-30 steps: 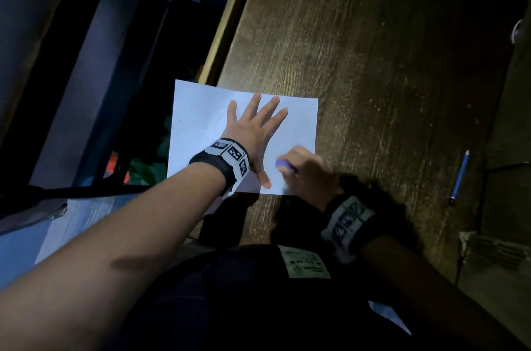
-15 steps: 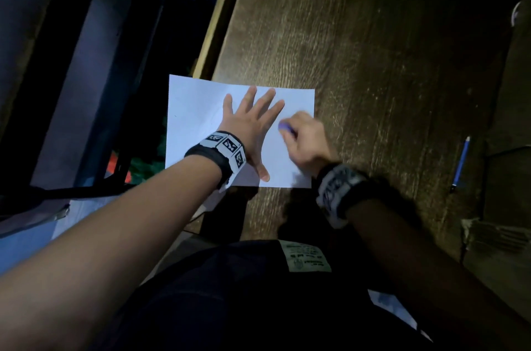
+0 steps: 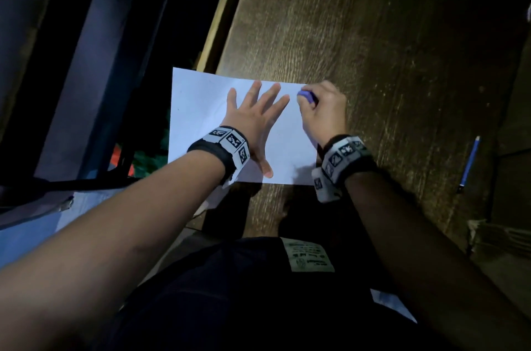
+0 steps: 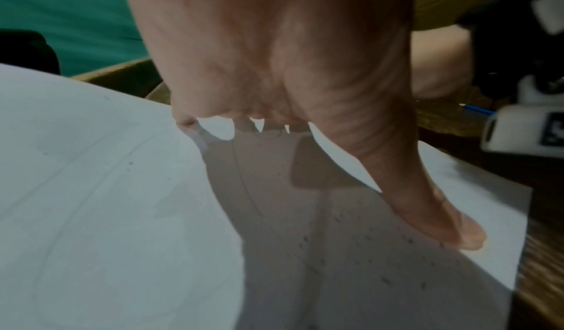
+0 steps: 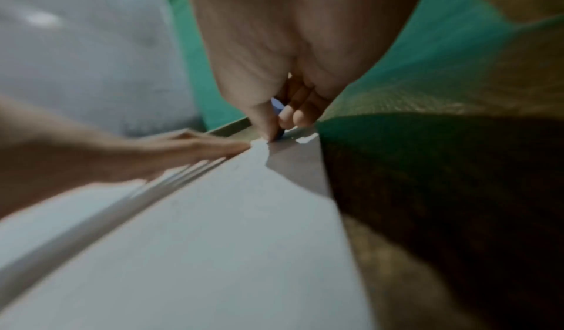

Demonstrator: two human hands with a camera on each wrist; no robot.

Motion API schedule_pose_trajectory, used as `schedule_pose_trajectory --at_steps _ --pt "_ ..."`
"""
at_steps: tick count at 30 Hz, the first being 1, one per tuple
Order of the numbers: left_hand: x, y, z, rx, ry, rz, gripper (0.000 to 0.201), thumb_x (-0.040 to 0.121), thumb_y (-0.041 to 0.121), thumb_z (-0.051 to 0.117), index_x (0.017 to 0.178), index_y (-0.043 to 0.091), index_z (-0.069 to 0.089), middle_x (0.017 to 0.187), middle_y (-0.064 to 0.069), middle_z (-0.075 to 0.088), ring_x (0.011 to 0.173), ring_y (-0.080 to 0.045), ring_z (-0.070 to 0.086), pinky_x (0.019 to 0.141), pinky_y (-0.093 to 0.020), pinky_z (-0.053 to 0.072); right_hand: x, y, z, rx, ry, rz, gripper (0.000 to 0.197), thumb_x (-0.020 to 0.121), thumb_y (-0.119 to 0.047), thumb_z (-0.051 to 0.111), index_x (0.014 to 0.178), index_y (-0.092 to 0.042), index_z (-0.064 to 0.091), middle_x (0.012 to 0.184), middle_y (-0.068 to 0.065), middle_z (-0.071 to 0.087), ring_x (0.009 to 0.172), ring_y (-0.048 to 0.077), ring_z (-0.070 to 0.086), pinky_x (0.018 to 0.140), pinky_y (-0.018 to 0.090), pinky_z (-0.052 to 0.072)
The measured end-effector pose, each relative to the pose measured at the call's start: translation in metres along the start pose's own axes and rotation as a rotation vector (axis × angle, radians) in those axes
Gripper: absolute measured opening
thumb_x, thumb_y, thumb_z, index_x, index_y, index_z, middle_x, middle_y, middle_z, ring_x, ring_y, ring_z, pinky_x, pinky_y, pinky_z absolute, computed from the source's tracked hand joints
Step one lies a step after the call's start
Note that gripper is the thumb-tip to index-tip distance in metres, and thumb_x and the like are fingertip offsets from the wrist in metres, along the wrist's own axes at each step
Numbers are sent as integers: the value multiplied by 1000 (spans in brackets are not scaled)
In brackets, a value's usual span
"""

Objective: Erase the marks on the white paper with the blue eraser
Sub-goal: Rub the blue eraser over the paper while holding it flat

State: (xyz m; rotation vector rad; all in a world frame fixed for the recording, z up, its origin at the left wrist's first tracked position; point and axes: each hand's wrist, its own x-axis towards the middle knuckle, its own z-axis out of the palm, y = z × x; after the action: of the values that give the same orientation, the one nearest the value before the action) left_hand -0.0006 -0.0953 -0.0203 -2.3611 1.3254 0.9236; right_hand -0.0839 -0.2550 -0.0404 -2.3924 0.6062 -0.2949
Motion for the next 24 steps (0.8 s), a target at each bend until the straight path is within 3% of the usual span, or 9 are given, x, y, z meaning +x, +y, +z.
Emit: schedule_pose_trajectory --at_steps 2,4,8,13,15,18,20,22,24 --pt "1 0 0 -11 -6 1 174 31 91 77 156 30 -26 165 4 -31 153 -35 -24 115 -73 4 -12 -3 4 -8 2 -5 7 87 -7 66 90 -6 72 85 11 62 72 22 59 70 18 42" --pt "2 -1 2 -15 5 -3 174 31 90 78 157 30 -26 165 4 -31 152 -35 -24 115 -74 4 -53 -11 6 -28 -123 -63 4 85 -6 68 88 -6 71 82 11 62 72 26 59 68 30 47" --pt "1 -1 3 -22 15 1 173 31 90 78 157 30 -24 166 4 -29 153 -35 -23 115 -74 5 -79 -12 0 -15 -383 -198 6 83 -8 67 86 -9 72 82 8 63 76 25 61 67 33 51" --pt "1 1 2 -12 13 1 174 29 91 77 156 30 -25 165 3 -29 153 -35 -22 115 -74 4 -10 -3 3 -6 -27 -3 11 90 -9 62 94 -8 72 89 8 63 76 20 59 74 32 49" --pt "1 0 3 -27 14 3 174 30 90 78 157 30 -25 165 4 -29 153 -35 -23 115 -74 4 -34 -14 5 4 -39 -17 8 88 -5 64 91 -4 71 85 12 62 72 24 59 71 33 48" --pt "2 -3 4 -25 24 0 174 30 91 77 156 30 -26 165 4 -30 153 -34 -24 116 -74 4 -87 -26 2 -15 -295 -193 5 81 0 67 83 -3 71 78 12 63 70 29 61 69 29 45" --pt "2 -3 4 -30 20 5 174 30 90 78 156 31 -26 165 4 -30 153 -33 -24 115 -73 3 -78 -20 3 14 -393 -227 6 81 -7 66 83 -6 72 80 10 64 73 28 62 71 31 49" --pt "3 -3 4 -47 10 16 174 29 90 78 156 31 -26 165 5 -31 152 -33 -25 115 -73 1 -44 -15 5 4 -293 -164 9 87 -12 63 88 -8 71 82 8 62 74 25 60 72 32 50" --pt "4 -4 6 -50 15 24 176 27 91 77 156 31 -27 165 5 -30 153 -33 -24 115 -74 1 -17 -8 5 -3 -145 -88 12 90 -13 62 97 -9 72 88 5 61 75 17 58 74 21 46"
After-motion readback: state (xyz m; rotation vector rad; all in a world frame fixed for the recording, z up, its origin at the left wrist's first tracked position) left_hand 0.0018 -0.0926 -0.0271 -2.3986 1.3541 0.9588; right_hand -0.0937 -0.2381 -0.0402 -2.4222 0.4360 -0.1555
